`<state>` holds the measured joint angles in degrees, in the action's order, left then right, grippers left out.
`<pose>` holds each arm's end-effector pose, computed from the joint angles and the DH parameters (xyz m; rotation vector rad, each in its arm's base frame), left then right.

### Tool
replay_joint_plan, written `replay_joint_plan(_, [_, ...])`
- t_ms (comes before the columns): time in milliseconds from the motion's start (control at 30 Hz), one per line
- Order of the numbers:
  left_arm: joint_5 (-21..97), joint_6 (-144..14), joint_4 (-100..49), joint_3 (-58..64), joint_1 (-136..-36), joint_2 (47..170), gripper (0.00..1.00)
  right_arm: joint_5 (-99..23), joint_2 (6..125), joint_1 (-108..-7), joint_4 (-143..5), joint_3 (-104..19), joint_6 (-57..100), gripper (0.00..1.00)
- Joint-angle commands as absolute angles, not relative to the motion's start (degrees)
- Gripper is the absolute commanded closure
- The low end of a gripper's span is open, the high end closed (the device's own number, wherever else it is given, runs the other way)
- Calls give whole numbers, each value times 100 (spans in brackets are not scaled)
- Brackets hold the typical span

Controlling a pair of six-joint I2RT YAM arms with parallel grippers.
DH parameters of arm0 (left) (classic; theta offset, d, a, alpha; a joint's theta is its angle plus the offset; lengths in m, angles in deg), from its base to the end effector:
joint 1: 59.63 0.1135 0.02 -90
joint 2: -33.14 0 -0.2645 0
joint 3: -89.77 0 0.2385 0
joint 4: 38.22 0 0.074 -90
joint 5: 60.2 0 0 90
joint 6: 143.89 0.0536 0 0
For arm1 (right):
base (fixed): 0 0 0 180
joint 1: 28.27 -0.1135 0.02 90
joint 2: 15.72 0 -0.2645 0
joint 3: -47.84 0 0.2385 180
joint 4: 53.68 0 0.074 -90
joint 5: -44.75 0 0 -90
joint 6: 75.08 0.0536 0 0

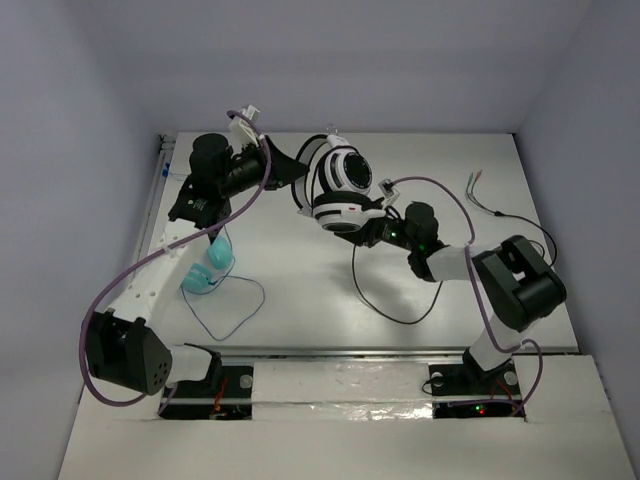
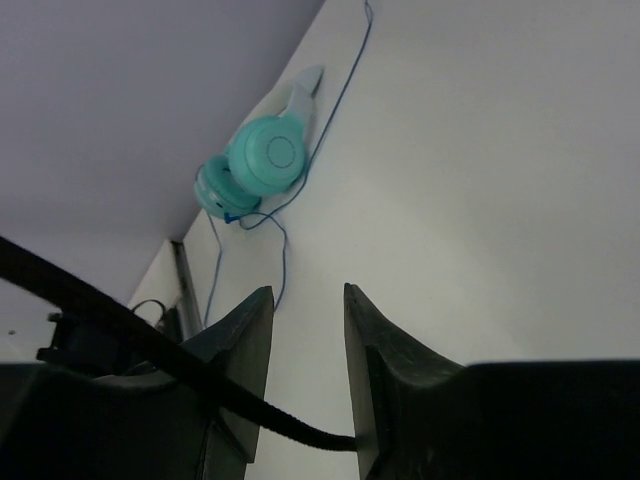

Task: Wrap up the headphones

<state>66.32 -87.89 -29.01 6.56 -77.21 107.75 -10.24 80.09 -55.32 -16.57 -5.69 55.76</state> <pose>0.2789 -0.1218 0.4029 0.2938 1.6887 -1.1855 0.2894 0.1823 0.2056 -0.2944 1.8218 1.3686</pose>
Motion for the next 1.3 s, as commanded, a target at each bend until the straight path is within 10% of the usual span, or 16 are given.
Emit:
replay_joint_plan(0, [6402, -9581, -3718, 234, -7729, 10592, 100, -605, 8333, -5525, -77, -645, 6210, 59])
replay_joint_plan(833, [1909, -9222, -3077, 392, -7729, 10679, 100, -1458, 7456, -7890, -1358, 751, 6432, 68])
replay_joint_plan(1267, [-288, -8589, -2243, 1200, -8528, 10714, 100, -3064, 4142, -8382, -7813, -872, 4587, 100])
